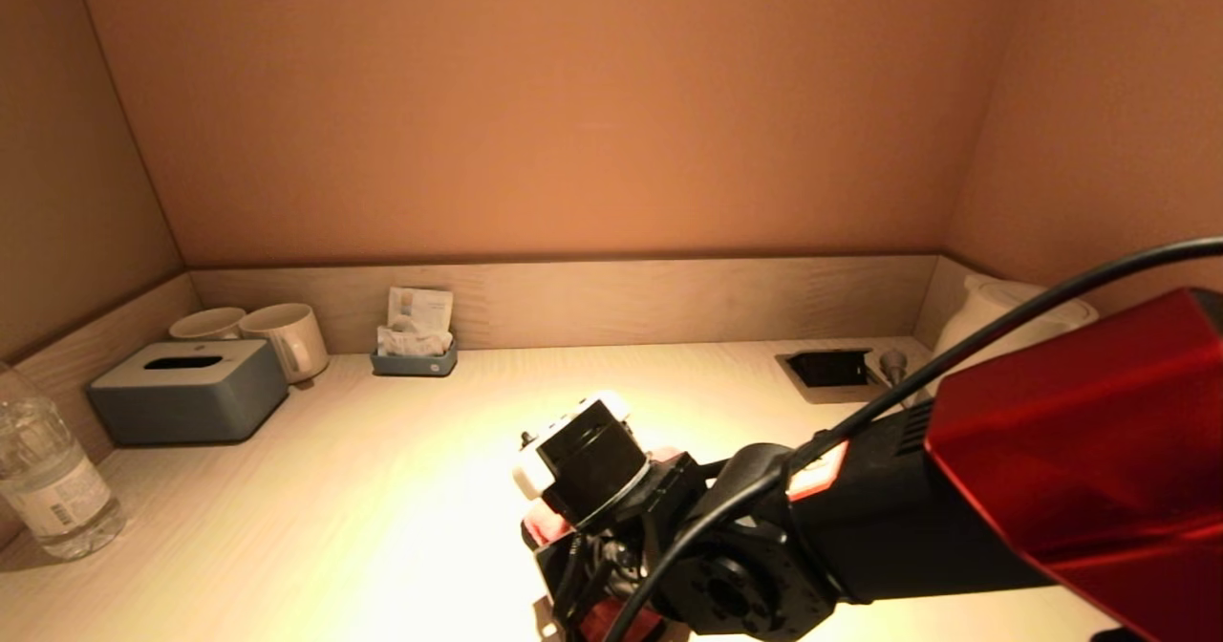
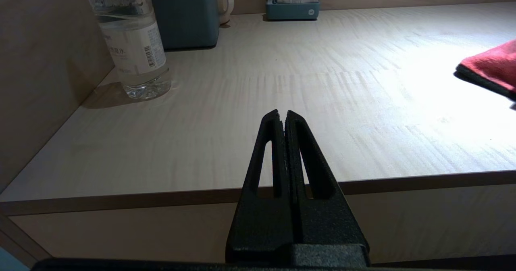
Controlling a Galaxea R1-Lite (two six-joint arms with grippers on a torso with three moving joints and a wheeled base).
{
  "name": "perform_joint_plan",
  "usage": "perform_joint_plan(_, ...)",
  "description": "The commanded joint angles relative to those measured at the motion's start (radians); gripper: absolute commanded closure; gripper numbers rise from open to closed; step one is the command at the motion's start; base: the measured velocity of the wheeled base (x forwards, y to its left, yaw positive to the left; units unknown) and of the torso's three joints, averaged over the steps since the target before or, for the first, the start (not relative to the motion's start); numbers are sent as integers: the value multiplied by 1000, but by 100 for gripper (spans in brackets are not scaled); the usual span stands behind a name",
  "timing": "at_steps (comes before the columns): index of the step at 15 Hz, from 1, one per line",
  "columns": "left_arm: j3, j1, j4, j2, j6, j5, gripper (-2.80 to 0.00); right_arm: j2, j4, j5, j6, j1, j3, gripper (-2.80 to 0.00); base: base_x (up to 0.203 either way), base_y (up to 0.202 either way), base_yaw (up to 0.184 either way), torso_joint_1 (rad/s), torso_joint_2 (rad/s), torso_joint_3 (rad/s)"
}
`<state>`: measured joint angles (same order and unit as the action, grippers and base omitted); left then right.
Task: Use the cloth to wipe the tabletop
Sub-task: Sweep the stains on the table
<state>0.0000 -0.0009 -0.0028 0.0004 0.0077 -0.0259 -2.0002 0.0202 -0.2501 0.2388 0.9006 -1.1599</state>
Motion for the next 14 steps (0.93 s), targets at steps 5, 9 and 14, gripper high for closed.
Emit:
perform_joint_plan(5, 0, 1, 0, 1, 0, 0, 0, -177, 55, -50, -12, 190, -257, 0, 0, 0, 0, 0, 0, 0)
perform_joint_plan(9, -2, -1, 0, 1, 0, 0, 0, -168, 54, -57, -3, 192, -199, 0, 0, 0, 0, 0, 0, 0)
perform_joint_plan(14, 0, 0, 0, 1, 0, 0, 0, -27, 20, -79, 32, 115, 49, 0, 0, 0, 0, 0, 0, 0)
